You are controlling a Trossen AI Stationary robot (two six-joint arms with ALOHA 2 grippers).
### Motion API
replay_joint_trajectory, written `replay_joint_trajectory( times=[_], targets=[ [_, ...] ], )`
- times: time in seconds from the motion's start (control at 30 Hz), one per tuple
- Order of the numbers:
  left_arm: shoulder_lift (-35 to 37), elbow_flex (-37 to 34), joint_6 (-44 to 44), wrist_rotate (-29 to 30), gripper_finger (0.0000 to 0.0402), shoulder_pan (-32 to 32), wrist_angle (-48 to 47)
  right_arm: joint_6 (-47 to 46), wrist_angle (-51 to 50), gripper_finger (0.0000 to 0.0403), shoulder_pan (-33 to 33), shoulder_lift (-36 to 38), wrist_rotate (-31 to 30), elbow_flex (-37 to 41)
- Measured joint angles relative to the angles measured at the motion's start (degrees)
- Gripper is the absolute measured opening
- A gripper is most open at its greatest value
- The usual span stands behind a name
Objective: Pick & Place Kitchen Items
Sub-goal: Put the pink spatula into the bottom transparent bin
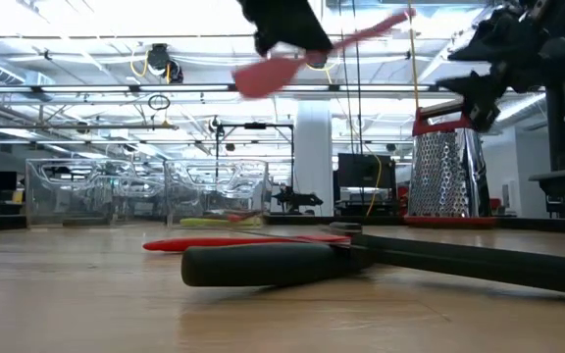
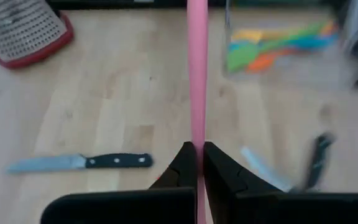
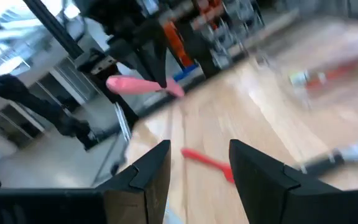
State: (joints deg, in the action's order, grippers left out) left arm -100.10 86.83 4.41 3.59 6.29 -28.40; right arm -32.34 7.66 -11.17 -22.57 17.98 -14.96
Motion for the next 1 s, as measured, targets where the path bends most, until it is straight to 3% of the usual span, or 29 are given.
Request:
replay_joint_trajectory(
  times=[0.2,0.47,0.77,1.0],
  targets=[
    [6.0,0.0,18.2,-2.7,0.0002,-1.6,0.1,3.2,14.5,0.0155,0.0,-0.1,-0.1,0.0],
    [6.4,0.1,37.8,-10.0,0.0001,-1.9,3.4,16.0,26.4,0.0155,0.0,-2.1,0.0,-0.1],
    [6.1,0.1,58.8,-16.9,0.0001,-3.4,4.7,27.2,24.8,0.0155,0.3,-7.7,0.1,-4.7],
    [6.1,0.1,69.5,-22.1,0.0,-5.8,4.7,42.8,8.2,0.0155,5.2,-13.8,-3.0,-15.4]
  ],
)
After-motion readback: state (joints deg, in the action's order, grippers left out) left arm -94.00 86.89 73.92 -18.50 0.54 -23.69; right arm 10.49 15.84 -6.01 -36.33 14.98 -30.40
